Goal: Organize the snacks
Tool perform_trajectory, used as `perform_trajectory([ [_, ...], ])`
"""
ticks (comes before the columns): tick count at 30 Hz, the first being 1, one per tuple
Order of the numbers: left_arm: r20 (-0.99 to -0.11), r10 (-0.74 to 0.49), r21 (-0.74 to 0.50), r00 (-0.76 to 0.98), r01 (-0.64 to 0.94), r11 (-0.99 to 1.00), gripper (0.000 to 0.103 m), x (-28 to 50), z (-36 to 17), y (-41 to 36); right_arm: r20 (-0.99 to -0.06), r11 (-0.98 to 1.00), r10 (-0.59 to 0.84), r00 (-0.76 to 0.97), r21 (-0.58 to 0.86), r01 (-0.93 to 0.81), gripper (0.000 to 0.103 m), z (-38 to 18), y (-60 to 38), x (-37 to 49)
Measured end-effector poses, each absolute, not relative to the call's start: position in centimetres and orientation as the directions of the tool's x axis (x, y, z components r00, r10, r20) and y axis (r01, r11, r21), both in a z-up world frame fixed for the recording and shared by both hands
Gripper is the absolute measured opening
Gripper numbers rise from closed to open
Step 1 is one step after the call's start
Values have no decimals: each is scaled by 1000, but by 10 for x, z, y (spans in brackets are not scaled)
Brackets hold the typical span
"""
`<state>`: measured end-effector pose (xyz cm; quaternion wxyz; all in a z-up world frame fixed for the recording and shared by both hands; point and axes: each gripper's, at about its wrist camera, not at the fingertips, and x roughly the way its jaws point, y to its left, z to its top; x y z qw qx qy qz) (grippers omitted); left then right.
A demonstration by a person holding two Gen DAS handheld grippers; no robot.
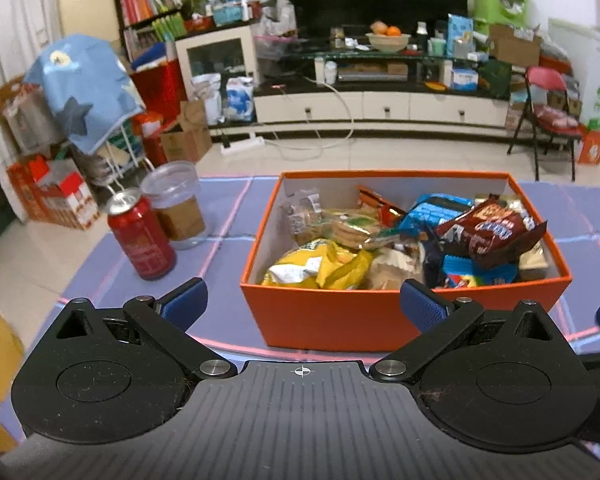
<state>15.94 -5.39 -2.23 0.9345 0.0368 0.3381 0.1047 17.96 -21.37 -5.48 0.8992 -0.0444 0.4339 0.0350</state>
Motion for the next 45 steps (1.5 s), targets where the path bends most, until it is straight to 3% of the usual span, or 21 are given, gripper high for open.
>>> perform_trajectory([
  [14, -639, 138, 31, 756, -154, 988, 88, 159, -21, -41, -782, 994, 31, 623, -43, -103, 88, -53, -214, 179],
  [21, -633, 172, 60, 755, -173, 983, 88, 158, -21, -42, -781, 993, 34, 624, -43, -108, 88, -53, -214, 178],
  [26, -648, 105, -23, 754, -158, 987, 88, 156, -23, -35, -779, 993, 40, 626, -38, -111, 88, -52, -214, 178],
  [32, -635, 179, 5, 752, -228, 974, 88, 153, -21, -29, -781, 993, 41, 623, -36, -111, 88, -53, -214, 178],
  [36, -633, 164, -19, 757, -227, 974, 88, 152, -20, -24, -781, 992, 45, 623, -36, -118, 88, -53, -212, 177],
  [45, -570, 274, 106, 775, -261, 960, 89, 150, -16, -39, -781, 993, 48, 623, -32, -116, 88, -53, -212, 177],
])
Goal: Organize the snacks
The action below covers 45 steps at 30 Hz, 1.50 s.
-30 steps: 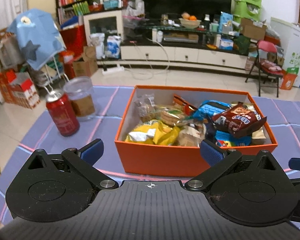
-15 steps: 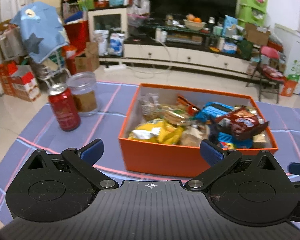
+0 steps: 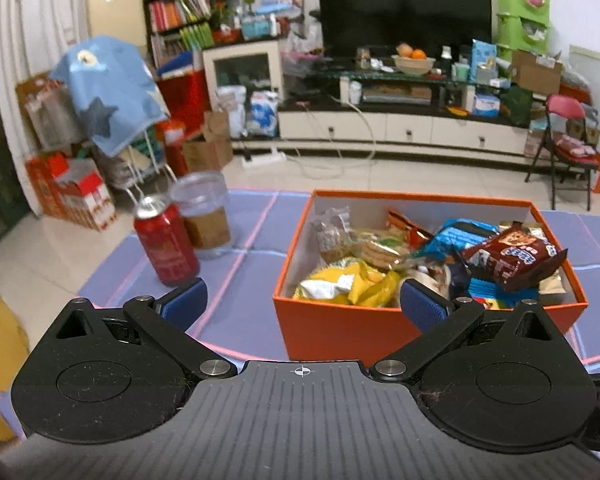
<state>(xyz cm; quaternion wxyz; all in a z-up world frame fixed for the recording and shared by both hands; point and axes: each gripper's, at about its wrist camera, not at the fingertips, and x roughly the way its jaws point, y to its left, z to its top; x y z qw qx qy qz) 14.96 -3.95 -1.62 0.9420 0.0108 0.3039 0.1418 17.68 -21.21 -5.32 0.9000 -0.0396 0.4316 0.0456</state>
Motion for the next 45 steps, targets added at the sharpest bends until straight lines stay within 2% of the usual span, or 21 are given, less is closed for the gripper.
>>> perform_trajectory([
  [3, -569, 268, 76, 777, -275, 959, 89, 150, -14, -39, -781, 993, 50, 623, -28, -115, 88, -54, -213, 177],
  [7, -614, 195, -23, 765, -264, 964, 89, 153, -15, -30, -780, 993, 54, 623, -24, -117, 88, -53, -214, 178],
  [11, -622, 205, 1, 755, -261, 965, 89, 154, -16, -34, -780, 993, 57, 623, -21, -118, 88, -53, -214, 178],
  [15, -632, 147, -52, 761, -230, 972, 89, 153, -17, -32, -778, 993, 60, 625, -20, -120, 88, -52, -214, 177],
  [45, -653, 106, -45, 750, -178, 983, 89, 153, -23, -30, -782, 989, 59, 620, -37, -141, 88, -57, -207, 175],
])
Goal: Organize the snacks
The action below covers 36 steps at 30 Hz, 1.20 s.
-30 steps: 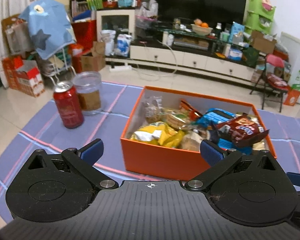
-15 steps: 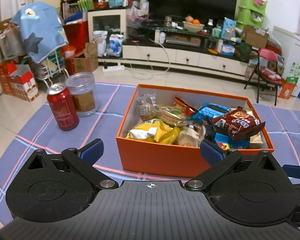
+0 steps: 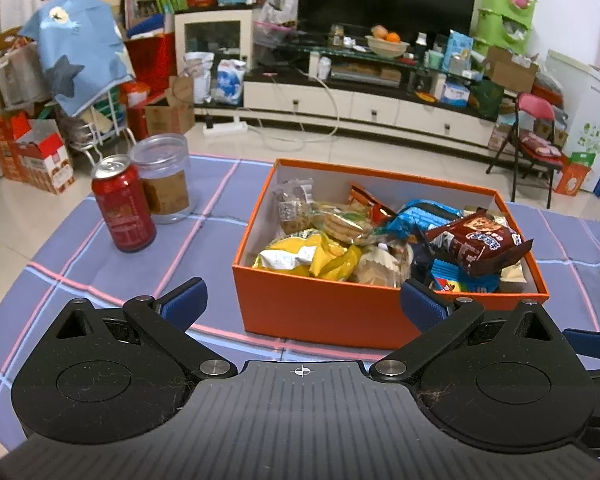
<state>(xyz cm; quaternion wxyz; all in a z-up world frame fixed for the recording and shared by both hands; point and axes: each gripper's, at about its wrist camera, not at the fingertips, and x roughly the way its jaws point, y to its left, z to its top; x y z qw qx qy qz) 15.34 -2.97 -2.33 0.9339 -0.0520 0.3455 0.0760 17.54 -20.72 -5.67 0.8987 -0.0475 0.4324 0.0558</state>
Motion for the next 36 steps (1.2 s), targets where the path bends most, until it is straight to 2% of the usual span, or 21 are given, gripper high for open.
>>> perform_trajectory([
  [21, -662, 109, -26, 741, -169, 985, 88, 155, -23, -36, -785, 987, 54, 617, -53, -154, 88, -59, -203, 174],
  [36, -624, 133, 26, 770, -150, 988, 89, 148, -22, -46, -786, 987, 55, 616, -52, -154, 88, -59, -203, 174],
])
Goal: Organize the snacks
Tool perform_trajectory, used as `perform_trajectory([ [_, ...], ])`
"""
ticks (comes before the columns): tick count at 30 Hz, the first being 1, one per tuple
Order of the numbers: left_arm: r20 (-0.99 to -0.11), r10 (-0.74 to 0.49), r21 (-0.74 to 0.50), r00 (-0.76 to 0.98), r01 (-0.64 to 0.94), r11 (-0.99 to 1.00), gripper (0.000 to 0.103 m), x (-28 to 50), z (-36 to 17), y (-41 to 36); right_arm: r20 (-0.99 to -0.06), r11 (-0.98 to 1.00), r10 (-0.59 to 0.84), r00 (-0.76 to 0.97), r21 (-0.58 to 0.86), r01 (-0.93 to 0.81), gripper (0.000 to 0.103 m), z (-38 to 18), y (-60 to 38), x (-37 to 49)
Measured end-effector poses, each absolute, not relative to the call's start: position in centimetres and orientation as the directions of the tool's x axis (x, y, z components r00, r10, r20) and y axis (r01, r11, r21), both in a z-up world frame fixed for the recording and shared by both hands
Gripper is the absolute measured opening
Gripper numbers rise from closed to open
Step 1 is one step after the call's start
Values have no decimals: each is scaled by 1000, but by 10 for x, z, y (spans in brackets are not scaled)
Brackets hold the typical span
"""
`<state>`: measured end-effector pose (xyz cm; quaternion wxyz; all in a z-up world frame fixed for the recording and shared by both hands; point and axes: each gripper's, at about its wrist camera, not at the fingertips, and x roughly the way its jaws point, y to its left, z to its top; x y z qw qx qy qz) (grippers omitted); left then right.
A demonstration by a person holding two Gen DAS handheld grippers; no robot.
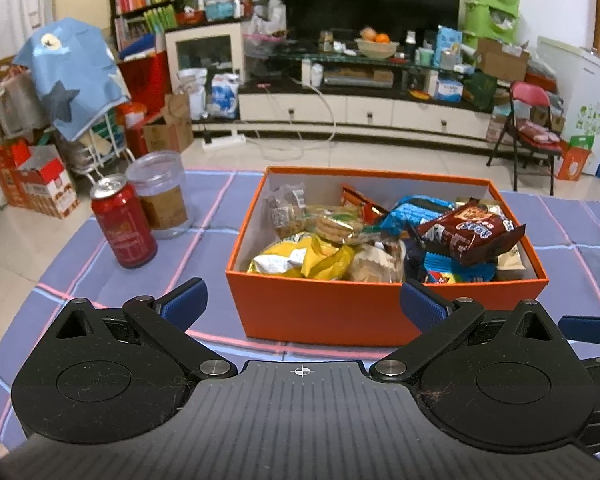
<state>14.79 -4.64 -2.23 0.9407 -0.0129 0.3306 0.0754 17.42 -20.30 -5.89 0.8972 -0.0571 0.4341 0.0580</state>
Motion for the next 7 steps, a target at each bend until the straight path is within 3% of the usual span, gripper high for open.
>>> perform_trajectory([
  [7, -614, 130, -4, 778, -167, 986, 89, 146, -20, -40, -788, 986, 56, 613, -54, -160, 88, -61, -202, 174],
])
